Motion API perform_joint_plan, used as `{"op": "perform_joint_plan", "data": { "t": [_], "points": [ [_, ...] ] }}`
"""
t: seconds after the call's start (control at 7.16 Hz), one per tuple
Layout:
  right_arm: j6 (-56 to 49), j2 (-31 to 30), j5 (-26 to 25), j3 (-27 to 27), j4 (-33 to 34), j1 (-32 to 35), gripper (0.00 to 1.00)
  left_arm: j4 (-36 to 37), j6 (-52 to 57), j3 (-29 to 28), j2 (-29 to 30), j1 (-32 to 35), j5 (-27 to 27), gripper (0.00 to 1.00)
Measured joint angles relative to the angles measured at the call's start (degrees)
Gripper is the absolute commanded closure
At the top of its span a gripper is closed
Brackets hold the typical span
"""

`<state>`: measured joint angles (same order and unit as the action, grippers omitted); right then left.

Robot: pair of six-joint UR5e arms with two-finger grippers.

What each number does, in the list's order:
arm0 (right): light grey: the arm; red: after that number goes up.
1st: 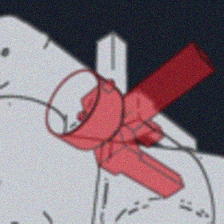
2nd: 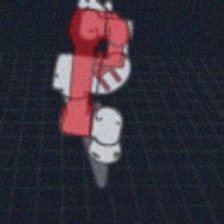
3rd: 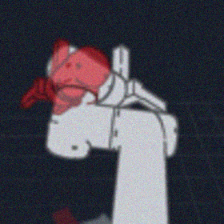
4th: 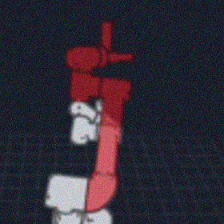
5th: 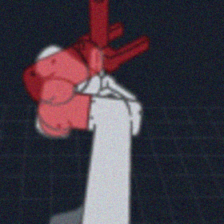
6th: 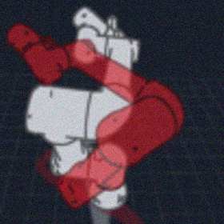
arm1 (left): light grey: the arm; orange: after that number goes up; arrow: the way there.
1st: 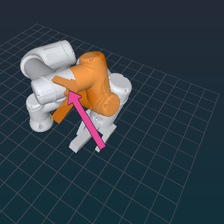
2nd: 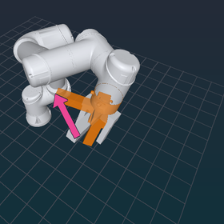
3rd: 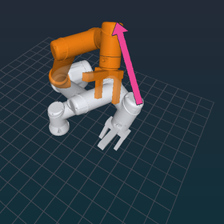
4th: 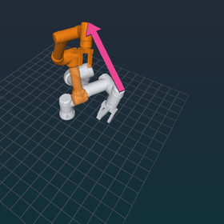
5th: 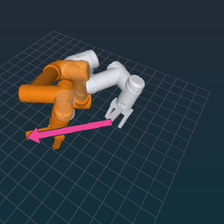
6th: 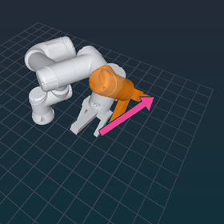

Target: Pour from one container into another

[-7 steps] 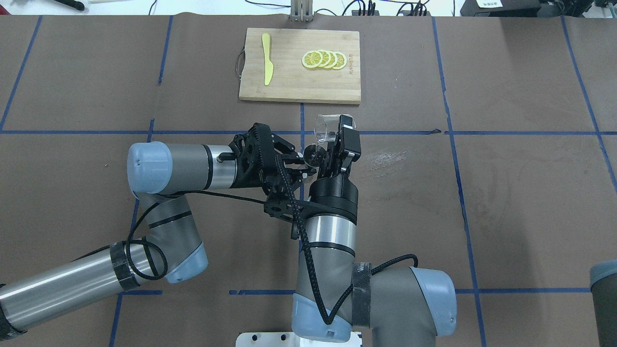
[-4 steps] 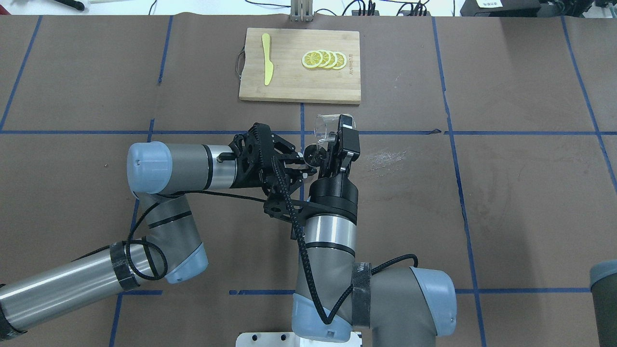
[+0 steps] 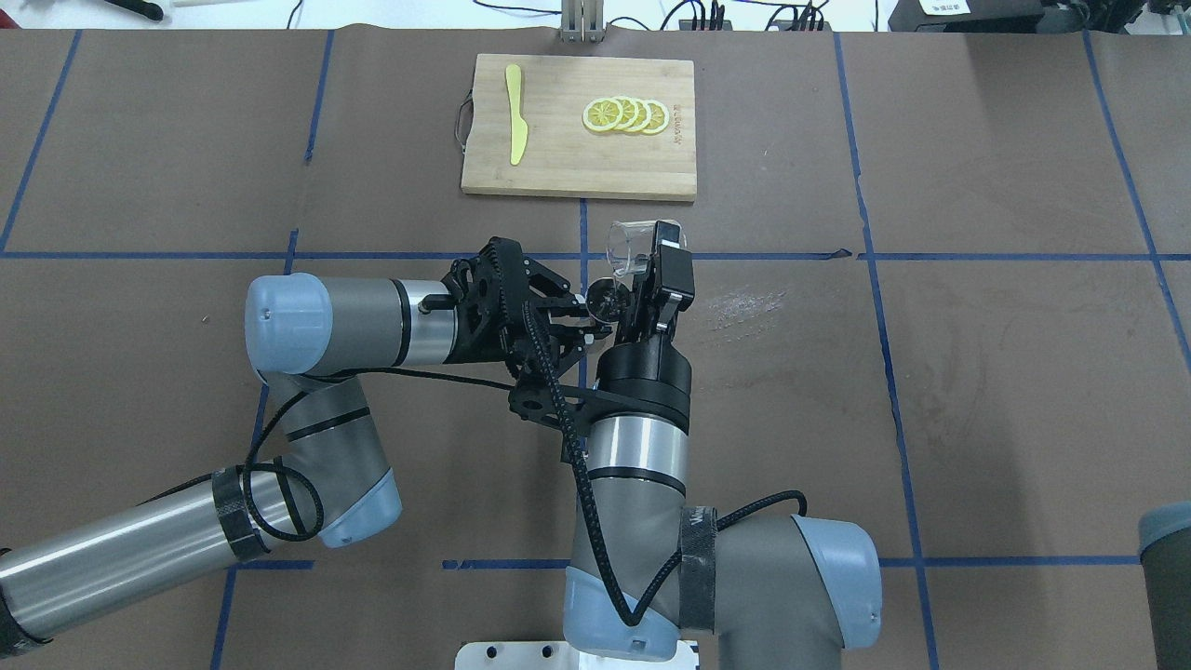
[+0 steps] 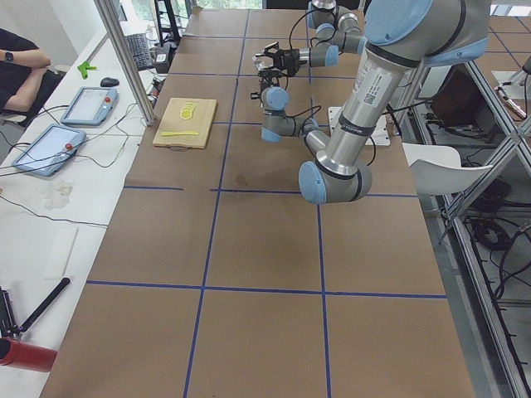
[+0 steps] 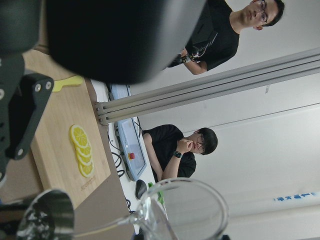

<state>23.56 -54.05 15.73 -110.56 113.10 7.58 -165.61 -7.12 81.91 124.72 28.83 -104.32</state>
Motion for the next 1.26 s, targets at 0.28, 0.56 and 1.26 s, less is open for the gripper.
{"op": "perform_joint_plan", "data": {
  "t": [0.28, 0.56, 1.26],
  "points": [
    [0.02, 0.02, 0.06, -0.11, -0.08, 0.05, 1.00, -0.04, 0.00, 0.00, 0.00, 0.00, 0.00, 1.00],
    [0.10, 0.08, 0.16, -0.36, -0.37, 0.05, 1.00, -0.06, 0.00, 0.00, 0.00, 0.00, 0.00, 1.00],
    [1.48, -0.06, 1.03, -2.40, -1.81, -0.14, 1.00, -0.07, -0.06, 0.12, 0.00, 0.00, 0.00, 1.00]
  ]
}}
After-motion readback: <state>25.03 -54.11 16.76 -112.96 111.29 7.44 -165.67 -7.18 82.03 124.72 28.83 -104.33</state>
